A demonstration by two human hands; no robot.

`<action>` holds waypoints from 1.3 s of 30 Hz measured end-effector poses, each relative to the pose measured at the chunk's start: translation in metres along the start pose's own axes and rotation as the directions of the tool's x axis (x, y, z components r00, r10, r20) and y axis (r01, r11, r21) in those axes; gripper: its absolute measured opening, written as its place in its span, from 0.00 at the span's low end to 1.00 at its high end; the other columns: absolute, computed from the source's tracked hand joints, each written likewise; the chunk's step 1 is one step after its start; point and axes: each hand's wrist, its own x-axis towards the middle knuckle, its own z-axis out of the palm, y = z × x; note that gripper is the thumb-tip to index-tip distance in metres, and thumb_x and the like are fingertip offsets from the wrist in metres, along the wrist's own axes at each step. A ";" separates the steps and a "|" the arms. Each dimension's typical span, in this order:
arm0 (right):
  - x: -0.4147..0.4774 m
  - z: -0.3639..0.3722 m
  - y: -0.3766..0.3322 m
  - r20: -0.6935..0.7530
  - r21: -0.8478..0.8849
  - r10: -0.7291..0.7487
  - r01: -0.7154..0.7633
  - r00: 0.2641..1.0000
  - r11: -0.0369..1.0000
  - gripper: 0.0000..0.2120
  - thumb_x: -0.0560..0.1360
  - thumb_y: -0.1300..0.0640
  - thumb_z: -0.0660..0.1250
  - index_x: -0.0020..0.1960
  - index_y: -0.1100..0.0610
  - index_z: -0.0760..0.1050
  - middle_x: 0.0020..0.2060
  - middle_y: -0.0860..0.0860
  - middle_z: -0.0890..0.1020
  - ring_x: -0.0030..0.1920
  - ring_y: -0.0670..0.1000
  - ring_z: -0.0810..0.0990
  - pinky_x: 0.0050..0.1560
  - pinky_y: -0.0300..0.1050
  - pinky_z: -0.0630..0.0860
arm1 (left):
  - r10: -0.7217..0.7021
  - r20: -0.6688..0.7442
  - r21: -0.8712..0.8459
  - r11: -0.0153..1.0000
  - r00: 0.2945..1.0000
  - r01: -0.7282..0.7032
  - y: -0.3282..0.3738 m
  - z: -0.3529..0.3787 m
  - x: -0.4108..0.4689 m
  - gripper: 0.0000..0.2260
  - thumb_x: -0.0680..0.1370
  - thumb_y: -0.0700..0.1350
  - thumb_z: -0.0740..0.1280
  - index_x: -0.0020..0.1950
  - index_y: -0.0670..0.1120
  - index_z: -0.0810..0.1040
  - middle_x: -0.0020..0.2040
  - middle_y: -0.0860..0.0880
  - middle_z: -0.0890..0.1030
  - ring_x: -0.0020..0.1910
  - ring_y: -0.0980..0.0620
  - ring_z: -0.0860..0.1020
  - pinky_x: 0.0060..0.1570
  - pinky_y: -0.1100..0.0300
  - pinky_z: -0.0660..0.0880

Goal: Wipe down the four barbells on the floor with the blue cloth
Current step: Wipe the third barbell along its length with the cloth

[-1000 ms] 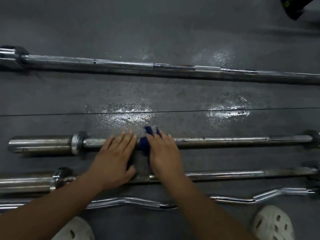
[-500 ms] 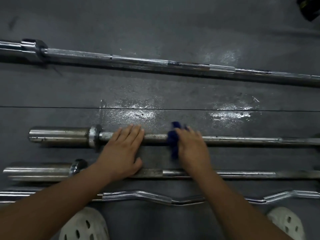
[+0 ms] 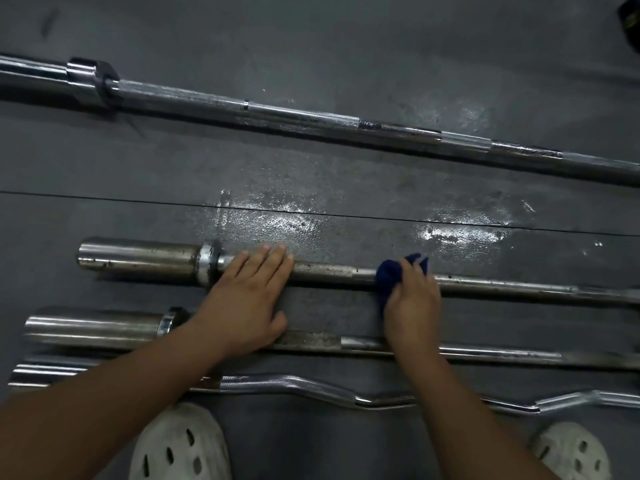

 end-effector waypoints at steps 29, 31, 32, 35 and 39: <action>0.003 0.020 -0.073 0.134 -0.089 -0.243 0.256 0.961 0.963 0.24 0.79 0.54 0.62 0.74 0.54 0.67 0.74 0.52 0.67 0.76 0.59 0.59 0.76 0.58 0.55 | -0.032 -0.060 -0.060 0.998 0.998 0.028 -0.022 -0.008 0.013 0.42 0.72 0.63 0.52 0.81 0.42 0.50 0.81 0.42 0.50 0.80 0.44 0.49 0.77 0.50 0.42; 0.002 0.027 -0.087 0.132 -0.053 -0.242 0.251 0.961 0.967 0.24 0.79 0.53 0.61 0.74 0.54 0.67 0.75 0.52 0.67 0.76 0.59 0.59 0.76 0.59 0.54 | -0.045 -0.058 -0.058 0.997 0.997 0.042 -0.021 -0.008 0.015 0.42 0.72 0.63 0.52 0.81 0.42 0.49 0.81 0.42 0.50 0.80 0.44 0.48 0.77 0.49 0.41; 0.006 0.026 -0.092 0.141 -0.029 -0.276 0.283 0.951 0.959 0.23 0.79 0.53 0.62 0.74 0.54 0.67 0.74 0.52 0.68 0.75 0.58 0.60 0.75 0.59 0.55 | -0.051 -0.059 -0.061 0.997 0.997 0.047 -0.020 -0.009 0.016 0.42 0.72 0.63 0.52 0.81 0.42 0.48 0.81 0.42 0.49 0.80 0.44 0.47 0.77 0.50 0.40; 0.019 0.019 -0.080 0.204 -0.060 -0.500 0.520 0.842 0.852 0.24 0.77 0.54 0.65 0.73 0.55 0.69 0.72 0.53 0.71 0.73 0.58 0.66 0.73 0.59 0.61 | -0.063 -0.051 -0.079 0.995 0.997 0.059 -0.020 -0.011 0.015 0.42 0.72 0.62 0.51 0.81 0.43 0.47 0.81 0.43 0.48 0.80 0.46 0.45 0.77 0.50 0.40; 0.032 -0.001 -0.033 0.136 -0.063 -0.305 0.316 0.943 0.947 0.17 0.76 0.56 0.62 0.63 0.58 0.76 0.61 0.58 0.80 0.62 0.61 0.76 0.66 0.57 0.69 | -0.054 -0.045 -0.086 0.995 0.998 0.050 -0.019 -0.009 0.006 0.41 0.73 0.62 0.51 0.81 0.43 0.47 0.81 0.44 0.46 0.80 0.47 0.43 0.78 0.50 0.41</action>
